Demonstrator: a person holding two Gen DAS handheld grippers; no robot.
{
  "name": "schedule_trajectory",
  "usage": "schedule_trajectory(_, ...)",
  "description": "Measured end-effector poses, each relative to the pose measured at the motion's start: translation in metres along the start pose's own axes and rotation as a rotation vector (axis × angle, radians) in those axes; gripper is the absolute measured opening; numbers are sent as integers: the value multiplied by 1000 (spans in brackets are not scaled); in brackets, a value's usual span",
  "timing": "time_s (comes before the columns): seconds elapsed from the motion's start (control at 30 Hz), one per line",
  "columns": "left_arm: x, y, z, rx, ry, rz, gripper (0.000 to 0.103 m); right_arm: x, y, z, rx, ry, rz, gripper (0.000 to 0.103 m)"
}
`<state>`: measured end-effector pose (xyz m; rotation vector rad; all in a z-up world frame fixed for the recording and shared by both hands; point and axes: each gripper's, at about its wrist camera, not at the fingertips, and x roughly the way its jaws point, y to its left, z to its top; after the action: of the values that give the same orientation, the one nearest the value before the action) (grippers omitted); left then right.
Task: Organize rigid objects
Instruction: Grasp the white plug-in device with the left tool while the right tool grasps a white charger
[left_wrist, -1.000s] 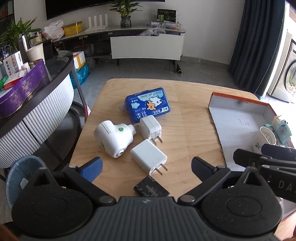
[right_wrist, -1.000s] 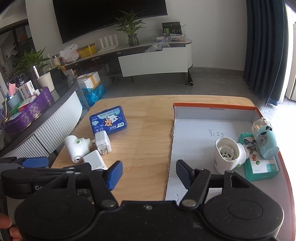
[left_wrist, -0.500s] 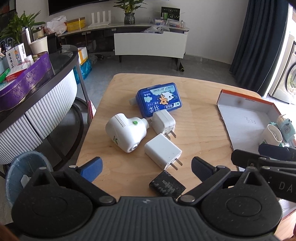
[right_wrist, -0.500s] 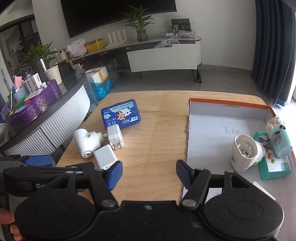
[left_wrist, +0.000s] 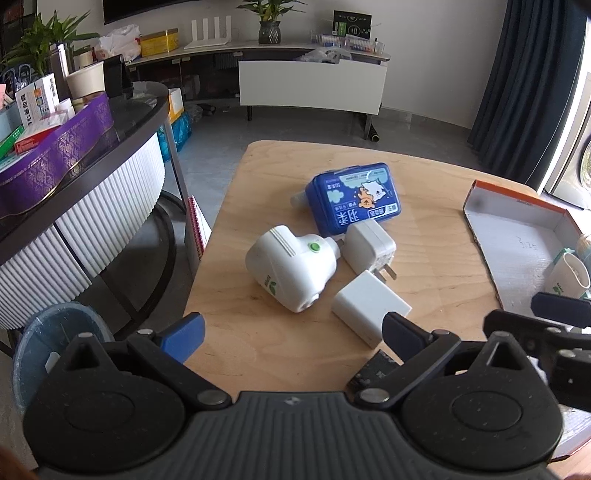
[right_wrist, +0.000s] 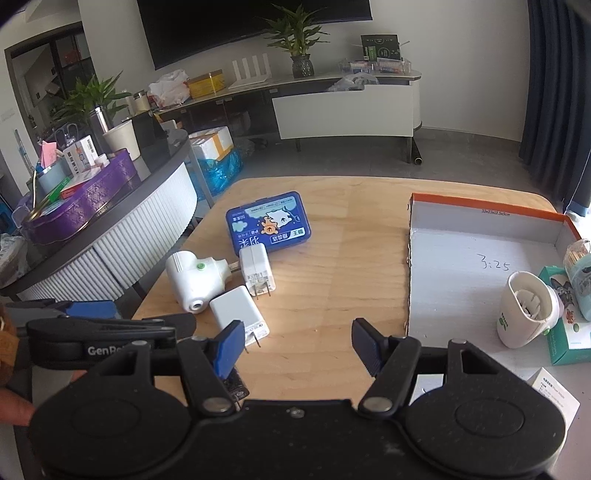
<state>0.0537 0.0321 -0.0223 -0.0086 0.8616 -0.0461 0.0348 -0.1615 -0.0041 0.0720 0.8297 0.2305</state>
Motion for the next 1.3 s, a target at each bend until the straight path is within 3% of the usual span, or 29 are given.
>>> schedule_trajectory(0.53, 63, 20, 20, 236, 20, -69, 101, 10, -5, -1, 14, 19, -17, 77)
schedule_trajectory(0.63, 68, 18, 19, 271, 7, -79, 93, 17, -3, -1, 7, 33, 1, 78)
schedule_trajectory(0.73, 70, 16, 19, 279, 6, -97, 75, 25, 3, 0, -12, 49, 17, 77)
schedule_trajectory(0.83, 70, 17, 19, 272, -2, -132, 67, 34, 10, 2, -36, 68, 44, 78)
schedule_trajectory(1.0, 64, 16, 18, 287, -19, -116, 67, 53, 25, 6, -87, 97, 88, 78)
schedule_trajectory(1.17, 58, 26, 23, 223, -21, -137, 66, 74, 40, 8, -150, 123, 111, 77)
schedule_trajectory(1.3, 53, 29, 24, 194, -27, -142, 66, 92, 48, 11, -173, 149, 111, 68)
